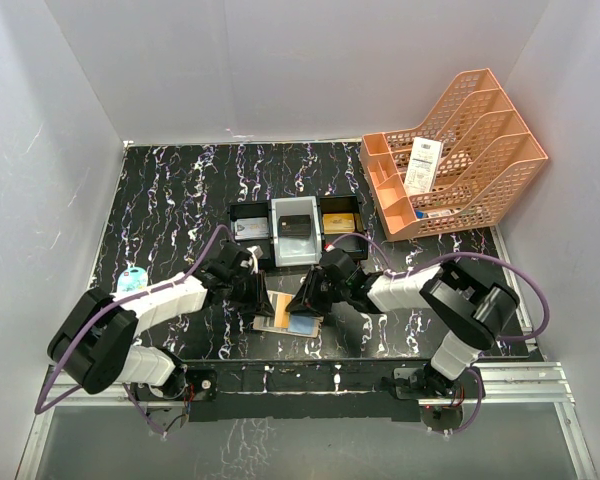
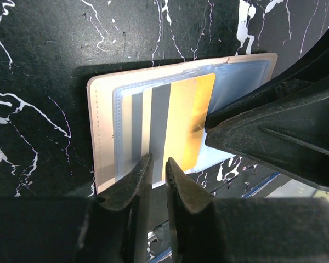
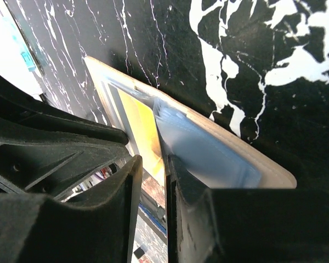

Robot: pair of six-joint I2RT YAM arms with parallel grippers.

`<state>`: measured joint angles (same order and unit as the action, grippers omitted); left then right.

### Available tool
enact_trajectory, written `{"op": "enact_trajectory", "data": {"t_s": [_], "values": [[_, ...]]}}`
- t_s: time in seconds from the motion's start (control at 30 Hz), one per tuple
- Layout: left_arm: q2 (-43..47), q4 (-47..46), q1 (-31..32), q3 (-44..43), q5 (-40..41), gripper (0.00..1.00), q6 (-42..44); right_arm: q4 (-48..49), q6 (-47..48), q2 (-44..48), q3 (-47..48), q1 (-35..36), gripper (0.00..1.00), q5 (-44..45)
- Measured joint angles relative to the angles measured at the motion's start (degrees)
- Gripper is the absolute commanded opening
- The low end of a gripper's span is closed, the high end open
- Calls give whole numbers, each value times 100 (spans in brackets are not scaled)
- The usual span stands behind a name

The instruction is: Take the credit cards out of the card holder

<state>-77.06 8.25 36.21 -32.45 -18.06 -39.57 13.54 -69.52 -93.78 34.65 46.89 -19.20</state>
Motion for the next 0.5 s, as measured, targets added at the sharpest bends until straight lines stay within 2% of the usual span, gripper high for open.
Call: {"op": "enact_trajectory", "data": {"t_s": [0.27, 0.5], "values": [[33, -245, 0, 175, -33, 13, -140, 136, -59, -136, 61, 39, 23, -33], [83, -376, 0, 289, -105, 13, -223, 826, -151, -372, -76, 33, 9, -164]]}}
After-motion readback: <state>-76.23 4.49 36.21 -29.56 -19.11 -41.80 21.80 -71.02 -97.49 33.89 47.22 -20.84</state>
